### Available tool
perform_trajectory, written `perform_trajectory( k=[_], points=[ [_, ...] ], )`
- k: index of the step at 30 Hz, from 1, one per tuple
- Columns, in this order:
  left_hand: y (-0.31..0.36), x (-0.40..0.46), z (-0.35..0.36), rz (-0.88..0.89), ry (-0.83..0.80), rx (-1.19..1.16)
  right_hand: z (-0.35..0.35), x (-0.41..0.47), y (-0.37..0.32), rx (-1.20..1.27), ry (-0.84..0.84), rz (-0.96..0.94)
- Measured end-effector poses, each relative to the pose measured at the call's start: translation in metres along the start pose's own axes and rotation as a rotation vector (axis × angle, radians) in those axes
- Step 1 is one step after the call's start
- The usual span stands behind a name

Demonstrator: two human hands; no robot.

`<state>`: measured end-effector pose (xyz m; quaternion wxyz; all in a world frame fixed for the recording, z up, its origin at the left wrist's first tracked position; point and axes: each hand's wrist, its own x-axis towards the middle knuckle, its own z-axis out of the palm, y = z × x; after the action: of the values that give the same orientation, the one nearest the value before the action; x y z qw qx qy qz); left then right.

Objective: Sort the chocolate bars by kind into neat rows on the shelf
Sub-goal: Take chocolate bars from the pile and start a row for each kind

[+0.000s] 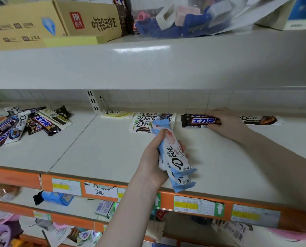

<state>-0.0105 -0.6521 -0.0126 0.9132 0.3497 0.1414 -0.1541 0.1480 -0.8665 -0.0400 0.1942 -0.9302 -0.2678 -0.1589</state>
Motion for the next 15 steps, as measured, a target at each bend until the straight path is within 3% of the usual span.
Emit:
perform_trajectory(
  k=[3,9,15],
  points=[
    [0.001,0.002,0.000,0.074,0.001,-0.005,-0.005,-0.010,-0.008,0.056,0.082,0.089],
    [-0.003,0.009,0.013,0.164,0.033,0.010,-0.032,-0.067,-0.038,0.351,0.017,0.275],
    [-0.033,0.020,0.043,0.136,0.040,0.239,-0.065,-0.106,-0.035,0.726,0.022,0.406]
  ],
)
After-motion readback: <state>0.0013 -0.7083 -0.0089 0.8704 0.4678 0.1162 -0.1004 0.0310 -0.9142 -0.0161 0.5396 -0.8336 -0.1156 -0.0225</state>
